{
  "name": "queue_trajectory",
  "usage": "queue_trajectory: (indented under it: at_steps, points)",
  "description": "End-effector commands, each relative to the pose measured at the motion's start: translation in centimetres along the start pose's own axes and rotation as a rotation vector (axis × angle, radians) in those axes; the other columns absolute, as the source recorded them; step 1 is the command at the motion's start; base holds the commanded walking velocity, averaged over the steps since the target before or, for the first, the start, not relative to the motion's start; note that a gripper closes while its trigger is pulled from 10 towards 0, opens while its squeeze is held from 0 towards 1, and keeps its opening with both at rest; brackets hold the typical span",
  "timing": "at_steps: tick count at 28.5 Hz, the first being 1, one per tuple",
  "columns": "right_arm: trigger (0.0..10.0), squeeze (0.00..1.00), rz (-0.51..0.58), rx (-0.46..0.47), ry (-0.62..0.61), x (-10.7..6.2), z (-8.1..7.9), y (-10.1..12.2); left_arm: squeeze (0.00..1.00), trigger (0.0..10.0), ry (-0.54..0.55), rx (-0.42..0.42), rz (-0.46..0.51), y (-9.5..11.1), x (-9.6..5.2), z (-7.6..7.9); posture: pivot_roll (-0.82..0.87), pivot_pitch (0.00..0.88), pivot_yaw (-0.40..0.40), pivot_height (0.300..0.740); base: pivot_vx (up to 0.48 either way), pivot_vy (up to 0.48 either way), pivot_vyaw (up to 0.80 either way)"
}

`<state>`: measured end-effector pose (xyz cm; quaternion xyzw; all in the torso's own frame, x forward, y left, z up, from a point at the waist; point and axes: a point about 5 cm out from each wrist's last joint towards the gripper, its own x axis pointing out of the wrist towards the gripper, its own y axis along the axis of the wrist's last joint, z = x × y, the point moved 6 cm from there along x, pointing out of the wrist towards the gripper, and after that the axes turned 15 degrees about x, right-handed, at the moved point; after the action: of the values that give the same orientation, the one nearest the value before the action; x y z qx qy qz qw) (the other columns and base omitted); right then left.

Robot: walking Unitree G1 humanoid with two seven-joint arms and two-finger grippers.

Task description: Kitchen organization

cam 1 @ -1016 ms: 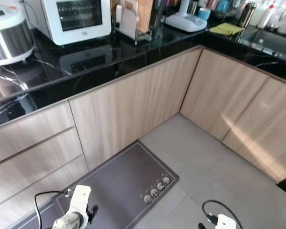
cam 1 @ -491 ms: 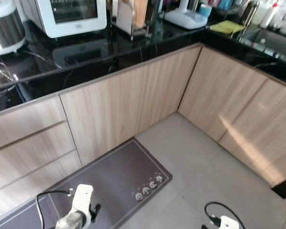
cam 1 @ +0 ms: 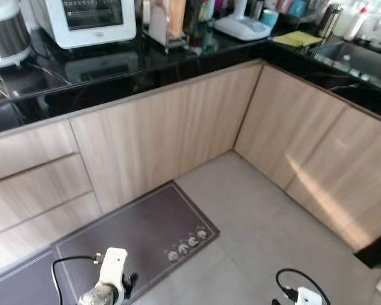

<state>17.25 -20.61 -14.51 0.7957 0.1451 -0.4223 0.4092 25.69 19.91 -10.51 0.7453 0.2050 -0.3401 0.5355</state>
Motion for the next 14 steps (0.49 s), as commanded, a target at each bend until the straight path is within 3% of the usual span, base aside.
queue_trajectory:
  at_steps: [1, 14]
  points:
    - [10.0, 0.00, 0.010, 0.004, -0.010, -0.01, 0.34, 0.33, 0.00, 10.0, -0.003, -0.004, -0.003, 0.06, 0.06, 0.16, 0.27, 0.080, -0.122, 0.740, 0.000, -0.247, 0.00]
    - [10.0, 0.00, 0.010, 0.004, -0.009, -0.01, 0.34, 0.33, 0.00, 10.0, -0.003, -0.005, -0.003, 0.06, 0.06, 0.16, 0.27, 0.080, -0.122, 0.740, 0.000, -0.247, 0.00]
